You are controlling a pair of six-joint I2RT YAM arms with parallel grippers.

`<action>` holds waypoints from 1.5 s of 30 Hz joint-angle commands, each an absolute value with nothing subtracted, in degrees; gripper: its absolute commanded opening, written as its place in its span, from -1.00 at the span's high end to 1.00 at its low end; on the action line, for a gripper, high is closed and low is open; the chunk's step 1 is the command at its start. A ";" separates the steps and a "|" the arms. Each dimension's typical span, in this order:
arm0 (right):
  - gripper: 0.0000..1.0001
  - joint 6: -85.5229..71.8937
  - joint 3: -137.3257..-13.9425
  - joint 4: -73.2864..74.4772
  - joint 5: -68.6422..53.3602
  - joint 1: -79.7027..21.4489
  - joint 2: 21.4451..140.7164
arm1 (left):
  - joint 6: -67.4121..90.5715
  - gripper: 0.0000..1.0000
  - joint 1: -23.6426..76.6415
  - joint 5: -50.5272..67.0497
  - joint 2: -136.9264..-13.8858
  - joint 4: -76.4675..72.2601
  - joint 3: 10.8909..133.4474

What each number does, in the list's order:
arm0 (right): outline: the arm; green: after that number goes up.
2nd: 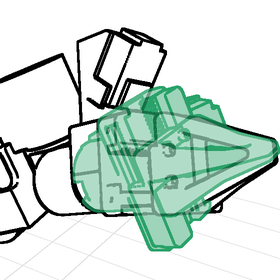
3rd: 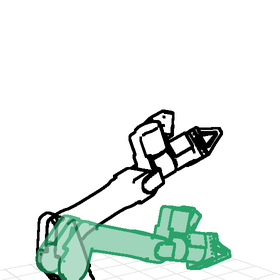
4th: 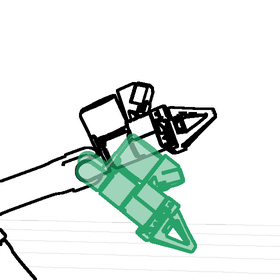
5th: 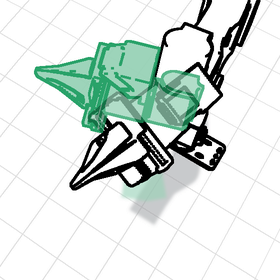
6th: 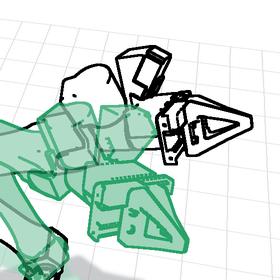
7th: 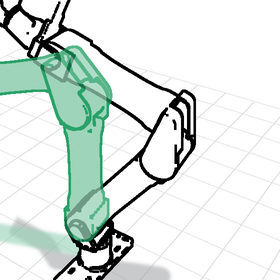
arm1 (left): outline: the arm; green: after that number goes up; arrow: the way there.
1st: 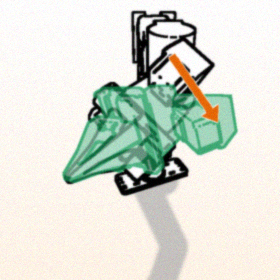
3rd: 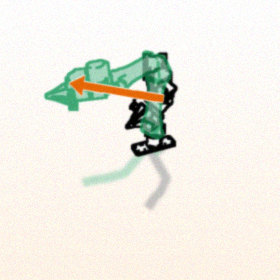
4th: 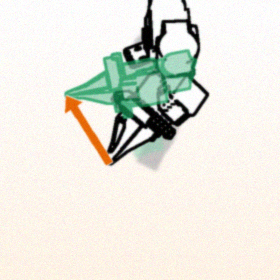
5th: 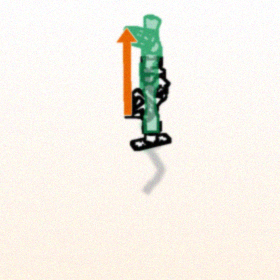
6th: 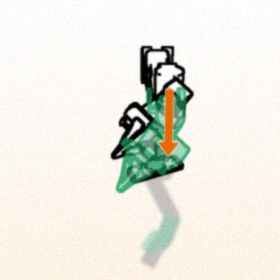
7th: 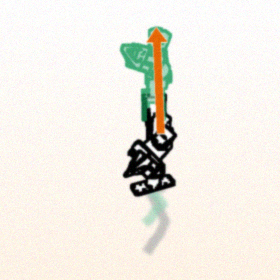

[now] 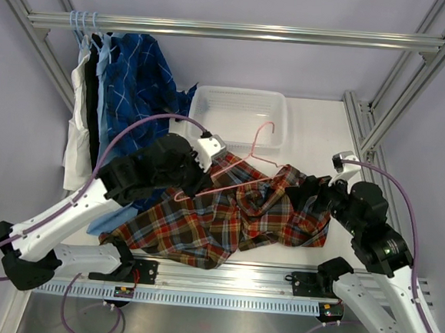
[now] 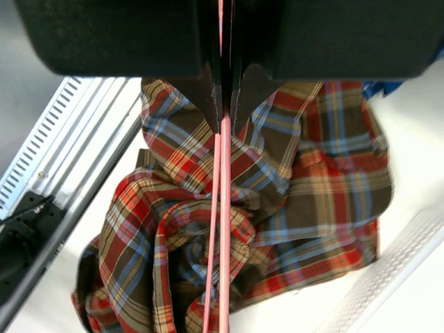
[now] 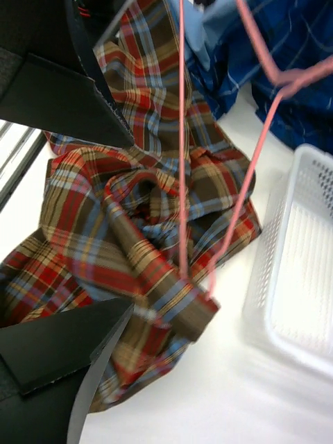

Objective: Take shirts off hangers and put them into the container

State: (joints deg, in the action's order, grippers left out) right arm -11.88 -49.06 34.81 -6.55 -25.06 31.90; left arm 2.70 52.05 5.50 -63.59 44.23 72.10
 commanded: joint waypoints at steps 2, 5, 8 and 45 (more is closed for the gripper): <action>-0.99 -17.84 -45.10 36.22 0.26 -24.87 31.20 | 5.98 1.00 51.77 -3.07 -58.19 49.80 80.32; -0.99 -21.18 -43.77 35.16 2.11 -24.87 33.04 | 5.45 1.00 51.77 -5.01 -58.18 55.34 85.94; -0.99 -22.06 -44.29 34.28 1.59 -24.87 36.29 | 5.89 1.00 51.77 -10.34 -58.71 60.37 91.30; -0.99 -17.75 -47.29 35.68 -7.38 -24.87 31.47 | 9.49 1.00 14.77 -11.87 -74.01 39.20 89.66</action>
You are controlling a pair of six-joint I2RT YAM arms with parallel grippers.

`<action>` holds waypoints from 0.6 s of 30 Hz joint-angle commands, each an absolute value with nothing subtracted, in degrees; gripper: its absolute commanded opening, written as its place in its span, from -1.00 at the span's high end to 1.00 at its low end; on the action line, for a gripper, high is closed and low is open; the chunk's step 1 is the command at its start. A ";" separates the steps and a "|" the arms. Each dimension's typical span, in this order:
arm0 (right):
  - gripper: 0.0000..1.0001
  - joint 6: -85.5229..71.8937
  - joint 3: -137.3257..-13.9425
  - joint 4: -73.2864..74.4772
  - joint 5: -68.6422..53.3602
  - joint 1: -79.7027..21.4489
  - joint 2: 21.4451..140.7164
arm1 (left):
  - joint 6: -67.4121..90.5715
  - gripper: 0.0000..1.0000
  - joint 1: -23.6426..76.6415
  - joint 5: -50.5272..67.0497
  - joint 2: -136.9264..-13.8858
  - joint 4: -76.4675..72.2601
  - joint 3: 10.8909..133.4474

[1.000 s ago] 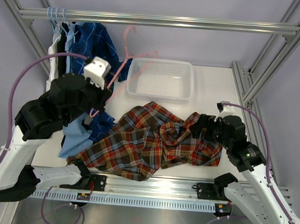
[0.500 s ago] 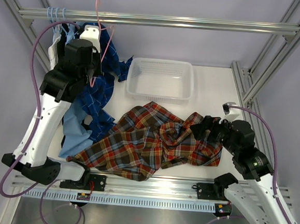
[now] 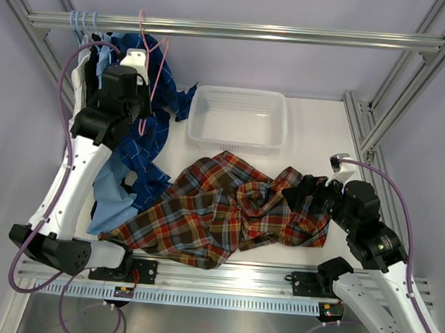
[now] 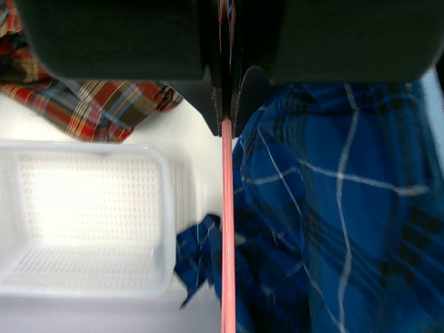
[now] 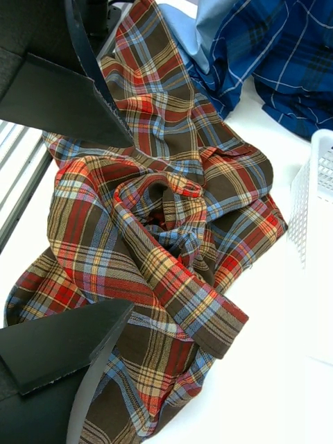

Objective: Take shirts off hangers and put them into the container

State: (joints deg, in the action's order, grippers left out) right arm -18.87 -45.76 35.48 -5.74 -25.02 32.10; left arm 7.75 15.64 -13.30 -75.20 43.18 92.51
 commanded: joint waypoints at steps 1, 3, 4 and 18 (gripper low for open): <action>-0.99 -17.75 -47.11 35.77 -7.30 -24.87 31.38 | 9.58 1.00 14.33 -11.78 -73.48 39.37 89.21; -0.99 -17.67 -47.02 36.12 -7.38 -24.87 31.03 | 9.93 1.00 13.89 -11.78 -73.13 40.60 88.60; -0.99 -17.75 -46.85 36.21 -7.47 -24.87 30.94 | 9.84 1.00 13.54 -11.78 -72.69 40.87 88.42; -0.99 -19.42 -46.84 39.11 -5.37 -24.87 31.02 | 8.88 -0.97 12.83 -6.42 -68.56 50.70 92.37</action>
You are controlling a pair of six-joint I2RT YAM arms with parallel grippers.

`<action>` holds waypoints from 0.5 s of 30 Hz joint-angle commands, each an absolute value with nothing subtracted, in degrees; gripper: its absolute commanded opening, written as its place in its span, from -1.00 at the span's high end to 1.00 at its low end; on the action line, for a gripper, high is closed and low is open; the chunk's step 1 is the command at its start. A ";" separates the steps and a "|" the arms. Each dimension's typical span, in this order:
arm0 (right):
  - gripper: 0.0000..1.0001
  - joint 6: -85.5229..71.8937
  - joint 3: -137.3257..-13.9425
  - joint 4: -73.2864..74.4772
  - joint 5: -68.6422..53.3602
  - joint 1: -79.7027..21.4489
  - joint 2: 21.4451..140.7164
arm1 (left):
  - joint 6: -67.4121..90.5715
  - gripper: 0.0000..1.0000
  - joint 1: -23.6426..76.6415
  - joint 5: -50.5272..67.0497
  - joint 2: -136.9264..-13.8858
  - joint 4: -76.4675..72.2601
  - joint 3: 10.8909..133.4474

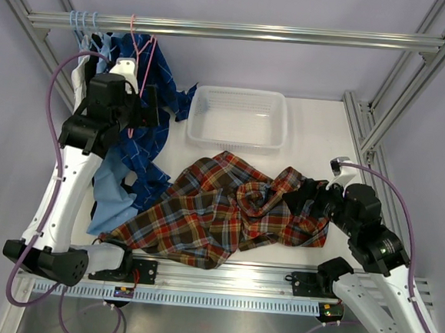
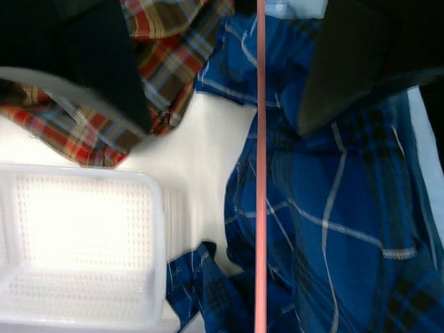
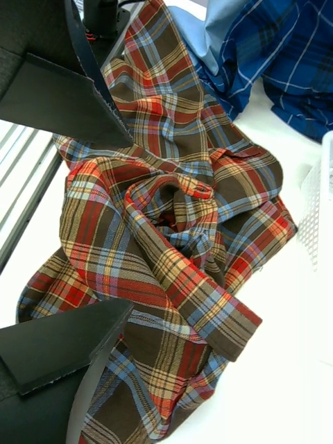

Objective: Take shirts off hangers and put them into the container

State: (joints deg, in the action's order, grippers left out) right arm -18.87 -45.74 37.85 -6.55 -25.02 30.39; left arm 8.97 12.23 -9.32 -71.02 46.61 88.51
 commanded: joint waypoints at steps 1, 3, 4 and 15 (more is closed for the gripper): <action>-0.99 -19.60 -47.02 39.29 -5.01 -24.87 31.37 | 8.70 -0.98 13.62 -6.24 -68.03 52.19 92.98; -0.99 -21.35 -47.46 39.55 -3.53 -24.87 32.34 | 10.36 -0.98 15.89 -4.58 -65.85 55.89 93.43; -0.99 -21.79 -47.55 39.55 -2.82 -24.87 32.78 | 11.24 -0.98 17.56 -4.14 -64.87 56.86 93.43; -0.99 -30.14 -45.88 35.78 7.81 -24.87 47.52 | 23.81 -0.98 50.35 -14.41 -59.41 47.38 71.39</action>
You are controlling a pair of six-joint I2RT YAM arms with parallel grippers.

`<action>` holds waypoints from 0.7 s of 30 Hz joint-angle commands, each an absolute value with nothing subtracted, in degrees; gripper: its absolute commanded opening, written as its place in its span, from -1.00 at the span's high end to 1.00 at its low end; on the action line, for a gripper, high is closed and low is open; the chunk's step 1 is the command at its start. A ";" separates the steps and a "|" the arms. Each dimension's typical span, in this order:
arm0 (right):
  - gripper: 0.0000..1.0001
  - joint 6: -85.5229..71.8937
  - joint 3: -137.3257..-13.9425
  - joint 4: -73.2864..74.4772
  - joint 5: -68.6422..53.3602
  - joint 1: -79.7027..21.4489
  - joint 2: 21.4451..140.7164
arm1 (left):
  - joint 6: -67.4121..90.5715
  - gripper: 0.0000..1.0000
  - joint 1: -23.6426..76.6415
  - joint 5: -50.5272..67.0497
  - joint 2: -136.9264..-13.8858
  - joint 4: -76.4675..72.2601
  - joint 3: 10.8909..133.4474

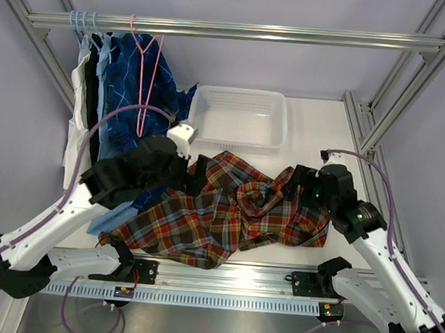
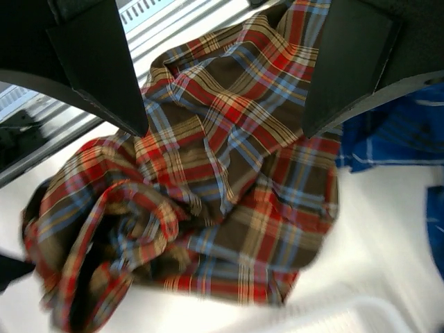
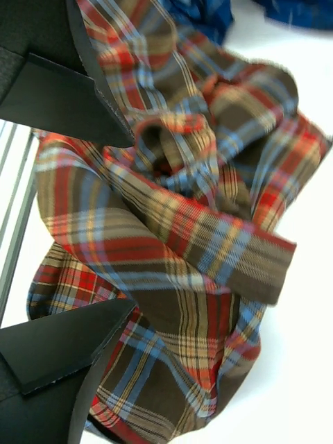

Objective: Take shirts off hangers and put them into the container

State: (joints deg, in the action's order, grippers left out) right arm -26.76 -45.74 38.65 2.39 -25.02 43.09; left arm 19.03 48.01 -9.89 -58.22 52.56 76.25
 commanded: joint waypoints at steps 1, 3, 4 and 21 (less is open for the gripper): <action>-0.99 -30.67 -45.88 35.25 8.26 -24.87 49.55 | 23.91 -0.98 50.97 -14.76 -59.50 45.55 70.32; -0.99 -31.64 -45.70 32.36 8.26 -24.79 55.24 | 24.61 -0.98 51.06 -16.43 -59.41 43.87 68.56; -0.99 -32.51 -45.70 29.91 8.09 -24.87 57.20 | 24.52 -0.98 51.06 -17.74 -59.33 41.94 66.64; 1.00 -22.52 -57.19 27.06 0.44 -24.96 70.41 | 24.70 -0.98 50.02 -25.05 -59.68 32.79 54.41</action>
